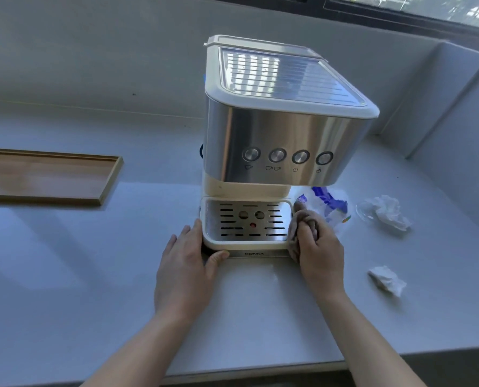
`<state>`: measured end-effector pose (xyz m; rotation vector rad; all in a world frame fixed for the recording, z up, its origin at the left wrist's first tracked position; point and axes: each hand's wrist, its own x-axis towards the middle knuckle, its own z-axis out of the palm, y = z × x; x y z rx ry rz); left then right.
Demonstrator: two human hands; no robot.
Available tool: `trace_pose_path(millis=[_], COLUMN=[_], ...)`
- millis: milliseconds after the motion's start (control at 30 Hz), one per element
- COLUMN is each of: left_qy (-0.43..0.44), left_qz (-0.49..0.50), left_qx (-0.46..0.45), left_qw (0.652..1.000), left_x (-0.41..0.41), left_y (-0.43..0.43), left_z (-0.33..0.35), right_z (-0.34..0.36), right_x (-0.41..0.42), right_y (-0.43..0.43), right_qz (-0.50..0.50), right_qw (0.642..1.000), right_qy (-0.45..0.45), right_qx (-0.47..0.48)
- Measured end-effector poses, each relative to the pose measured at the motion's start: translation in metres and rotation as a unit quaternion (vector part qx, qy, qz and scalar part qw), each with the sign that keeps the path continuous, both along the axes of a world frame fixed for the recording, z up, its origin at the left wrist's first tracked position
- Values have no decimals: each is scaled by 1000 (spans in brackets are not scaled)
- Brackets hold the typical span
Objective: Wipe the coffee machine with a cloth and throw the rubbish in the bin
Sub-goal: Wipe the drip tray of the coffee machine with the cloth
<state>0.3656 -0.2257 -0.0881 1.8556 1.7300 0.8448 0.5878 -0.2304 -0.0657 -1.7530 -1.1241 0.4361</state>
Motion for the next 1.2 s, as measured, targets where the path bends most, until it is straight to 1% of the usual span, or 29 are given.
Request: trace_pose_path(millis=[167,267,367,467,567,600,700,833,900,967,1033,1067,1133,1200], left_qy=[1,-1,-1,9,13,16,11,-88,-107,-89,-69,-50,7,82], left_qz=[3,3,3,-8,-16,-18,-26,-42,-45,-79,-155,-195,-264,-300], left_qx=[-4,-3,-1,-4,-7,-5,-32,-66,-93,-63,-17,-8,3,17], left_qw=[1000,1000,1000,1000,1000,1000,999,993,989,991,985,979,965,950], left_x=[1,1,2,1,0,0,0,-14,-25,-33,-34,-32,-25,-17], left_y=[1,0,-1,0,0,0,-1,0,-8,-25,-45,-53,-60,-59], left_z=[-2,-1,1,1,5,5,9,22,28,31,30,29,25,21], right_z=[-8,-8,-9,-11,-20,-21,-15,0,2,2,1,1,4,11], right_x=[-14,-25,-37,-49,-61,-66,-79,-81,-66,-47,-31,-27,-26,-34], right_y=[-21,-30,-41,-60,-79,-82,-75,-59,-61,-71,-82,-86,-87,-82], right_qz=[4,-3,-10,-13,31,54,133,276,324,317,278,266,271,308], right_qw=[998,997,992,979,950,942,936,914,907,915,925,926,927,919], right_qy=[-59,-81,-126,-198,-312,-330,-326,-298,-268,-249,-255,-260,-247,-233], right_qx=[15,-3,-14,-42,-13,-5,-1,-11,-23,-35,-48,-58,-80,-81])
